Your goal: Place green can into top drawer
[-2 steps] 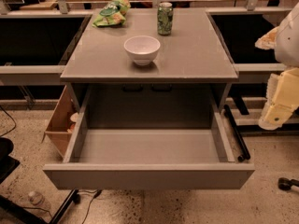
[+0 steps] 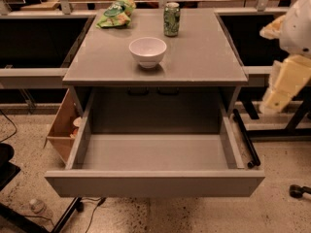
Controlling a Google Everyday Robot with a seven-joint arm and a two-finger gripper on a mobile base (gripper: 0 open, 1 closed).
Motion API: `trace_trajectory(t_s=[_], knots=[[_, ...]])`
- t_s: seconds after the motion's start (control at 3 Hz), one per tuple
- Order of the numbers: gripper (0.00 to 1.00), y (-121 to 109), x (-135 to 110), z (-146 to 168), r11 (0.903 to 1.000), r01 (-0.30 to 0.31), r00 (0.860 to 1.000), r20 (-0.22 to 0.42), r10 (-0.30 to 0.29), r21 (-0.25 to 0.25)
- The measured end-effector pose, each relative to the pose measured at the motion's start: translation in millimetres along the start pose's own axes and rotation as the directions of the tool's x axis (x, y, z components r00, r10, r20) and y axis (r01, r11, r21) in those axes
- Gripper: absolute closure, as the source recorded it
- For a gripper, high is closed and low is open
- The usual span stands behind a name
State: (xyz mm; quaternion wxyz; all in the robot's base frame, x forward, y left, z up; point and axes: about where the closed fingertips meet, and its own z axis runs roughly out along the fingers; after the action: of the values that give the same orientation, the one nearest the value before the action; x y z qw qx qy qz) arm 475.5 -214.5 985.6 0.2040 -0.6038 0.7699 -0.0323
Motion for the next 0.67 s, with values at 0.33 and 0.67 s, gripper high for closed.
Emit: trace_trajectory(t_s=[0.33,0.67], knots=[[0.0,-68,-18,28,0.9991,-0.037,0.987,0.16,0.033,0.02],[0.0,-135,-41,50,0.9903,-0.133,0.932,0.346,0.11,0.041]])
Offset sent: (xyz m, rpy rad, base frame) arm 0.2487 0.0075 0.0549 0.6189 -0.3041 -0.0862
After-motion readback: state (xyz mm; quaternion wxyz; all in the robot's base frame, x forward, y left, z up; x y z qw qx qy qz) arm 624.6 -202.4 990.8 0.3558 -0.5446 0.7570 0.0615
